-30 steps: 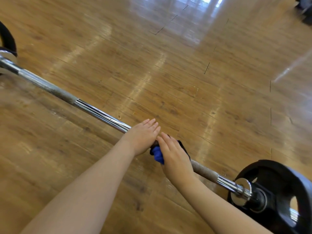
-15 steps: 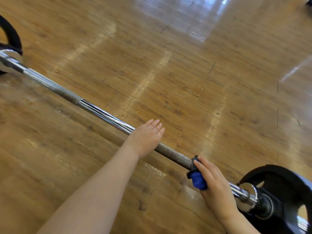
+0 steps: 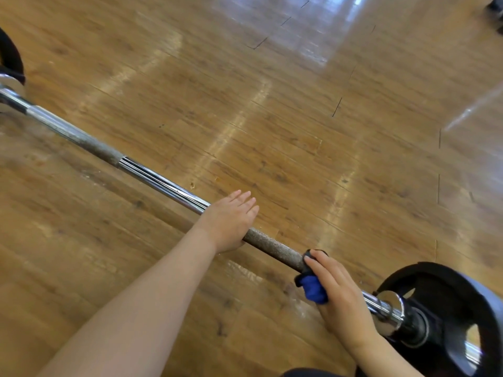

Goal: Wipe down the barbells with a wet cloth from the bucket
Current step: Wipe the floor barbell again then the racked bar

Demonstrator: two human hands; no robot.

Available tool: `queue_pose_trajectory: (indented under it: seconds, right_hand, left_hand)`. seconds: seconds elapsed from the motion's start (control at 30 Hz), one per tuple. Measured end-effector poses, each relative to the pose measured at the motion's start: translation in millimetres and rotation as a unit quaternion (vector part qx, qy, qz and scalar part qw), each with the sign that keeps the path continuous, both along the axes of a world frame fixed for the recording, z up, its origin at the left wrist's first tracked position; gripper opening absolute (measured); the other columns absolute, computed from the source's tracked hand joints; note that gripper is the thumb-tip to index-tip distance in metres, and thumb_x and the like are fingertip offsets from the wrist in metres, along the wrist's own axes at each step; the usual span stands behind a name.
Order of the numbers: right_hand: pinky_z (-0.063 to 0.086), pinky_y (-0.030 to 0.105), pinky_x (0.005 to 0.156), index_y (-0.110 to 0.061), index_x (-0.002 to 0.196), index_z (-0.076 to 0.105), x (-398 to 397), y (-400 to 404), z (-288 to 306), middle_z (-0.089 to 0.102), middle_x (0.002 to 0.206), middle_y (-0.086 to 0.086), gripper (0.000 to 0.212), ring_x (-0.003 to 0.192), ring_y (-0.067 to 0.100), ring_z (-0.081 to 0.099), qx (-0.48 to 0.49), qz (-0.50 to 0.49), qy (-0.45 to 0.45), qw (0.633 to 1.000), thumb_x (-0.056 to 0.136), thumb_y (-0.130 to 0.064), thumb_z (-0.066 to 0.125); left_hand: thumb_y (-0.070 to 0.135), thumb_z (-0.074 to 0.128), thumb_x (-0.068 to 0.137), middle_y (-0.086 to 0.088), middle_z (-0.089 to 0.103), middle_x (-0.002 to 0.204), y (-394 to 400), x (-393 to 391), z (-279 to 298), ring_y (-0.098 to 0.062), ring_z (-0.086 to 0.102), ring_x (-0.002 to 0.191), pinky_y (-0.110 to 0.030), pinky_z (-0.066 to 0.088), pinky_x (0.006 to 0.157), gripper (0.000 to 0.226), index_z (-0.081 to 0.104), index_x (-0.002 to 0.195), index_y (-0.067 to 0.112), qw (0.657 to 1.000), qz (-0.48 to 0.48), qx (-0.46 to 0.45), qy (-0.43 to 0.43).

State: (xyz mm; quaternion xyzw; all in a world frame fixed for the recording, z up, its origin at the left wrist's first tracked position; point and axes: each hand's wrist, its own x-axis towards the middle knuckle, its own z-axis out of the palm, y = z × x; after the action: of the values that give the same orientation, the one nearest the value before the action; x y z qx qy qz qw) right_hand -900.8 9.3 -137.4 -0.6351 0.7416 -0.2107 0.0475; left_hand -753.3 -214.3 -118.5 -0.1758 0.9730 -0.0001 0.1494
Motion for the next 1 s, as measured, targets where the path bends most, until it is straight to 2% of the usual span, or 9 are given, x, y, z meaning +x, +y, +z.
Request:
queue_pose_trajectory:
  seconds: [0.17,0.3,0.4,0.47,0.53,0.6,0.67,0.8,1.0]
  right_hand:
    - [0.033,0.020,0.102,-0.014,0.120,0.055,3,-7,3,0.056,0.124,0.003,0.058,0.112,0.018,0.051,-0.019,-0.018,-0.030,0.999,0.067,-0.005,0.078]
    - [0.030,0.013,0.105,-0.025,0.125,0.050,0,-5,12,0.051,0.132,-0.004,0.050,0.120,0.009,0.048,0.000,-0.041,-0.094,0.995,0.077,-0.027,0.062]
    - [0.029,0.014,0.107,-0.031,0.128,0.049,3,-4,13,0.046,0.138,-0.017,0.050,0.126,0.002,0.043,0.011,-0.040,-0.137,0.990,0.078,-0.035,0.057]
    - [0.031,0.014,0.106,-0.035,0.126,0.050,6,-6,17,0.047,0.136,-0.019,0.050,0.126,-0.001,0.044,-0.008,-0.075,-0.176,0.982,0.076,-0.037,0.058]
    - [0.033,0.014,0.104,-0.032,0.121,0.057,7,-10,23,0.056,0.128,-0.012,0.047,0.121,0.000,0.049,-0.049,-0.124,-0.200,0.971,0.074,-0.037,0.061]
    - [0.035,0.015,0.104,-0.023,0.119,0.061,10,-22,28,0.059,0.125,-0.005,0.048,0.120,0.004,0.051,-0.047,-0.138,-0.184,0.972,0.073,-0.027,0.071]
    - [0.034,0.021,0.104,-0.013,0.120,0.062,18,-41,27,0.058,0.127,0.000,0.056,0.120,0.010,0.052,0.018,-0.109,-0.136,0.984,0.068,-0.011,0.081]
    - [0.048,0.029,0.087,-0.001,0.111,0.065,27,-55,12,0.065,0.113,0.012,0.070,0.100,0.026,0.064,0.077,-0.054,0.025,0.995,0.045,0.002,0.088]
    - [0.025,0.022,0.107,-0.006,0.125,0.056,-5,24,15,0.054,0.128,0.006,0.081,0.117,0.021,0.045,0.059,-0.088,0.029,0.994,0.052,0.011,0.086]
  left_hand:
    - [0.051,0.050,0.091,-0.007,0.011,0.159,1,4,3,-0.022,0.006,0.147,-0.048,-0.010,0.114,0.085,0.006,0.151,0.010,0.999,-0.003,-0.040,-0.007]
    - [0.018,0.050,0.084,-0.014,0.061,0.126,18,-4,-8,-0.026,0.057,0.119,-0.049,0.034,0.106,0.048,0.056,0.129,0.003,0.990,-0.051,-0.077,0.106]
    - [0.008,0.055,0.080,-0.015,0.069,0.109,28,-13,-14,-0.027,0.065,0.105,-0.044,0.047,0.096,0.033,0.069,0.110,0.002,0.981,-0.074,-0.073,0.163]
    - [0.005,0.066,0.080,-0.018,0.060,0.125,27,-18,-7,-0.027,0.055,0.121,-0.038,0.038,0.106,0.043,0.060,0.122,-0.001,0.988,-0.076,-0.024,0.131]
    - [0.000,0.045,0.092,-0.014,0.039,0.147,21,-22,-7,-0.025,0.029,0.140,-0.035,0.018,0.117,0.050,0.036,0.142,0.002,0.996,-0.076,0.017,0.043]
    - [-0.001,0.041,0.092,-0.010,0.044,0.144,15,-30,-8,-0.023,0.031,0.138,-0.034,0.022,0.115,0.048,0.039,0.140,0.007,0.997,-0.054,0.048,0.007]
    - [0.003,0.045,0.091,-0.008,0.047,0.140,13,-33,-6,-0.022,0.035,0.135,-0.034,0.027,0.113,0.046,0.042,0.136,0.008,0.997,-0.046,0.054,-0.021]
    - [0.005,0.039,0.096,-0.011,0.027,0.154,16,-33,3,-0.022,0.017,0.144,-0.032,0.011,0.117,0.058,0.016,0.149,0.004,0.998,-0.058,0.029,-0.027]
    - [0.000,0.029,0.097,-0.012,0.005,0.159,21,-24,4,-0.023,0.002,0.147,-0.033,0.002,0.118,0.060,0.002,0.151,0.005,0.998,-0.059,0.027,-0.001]
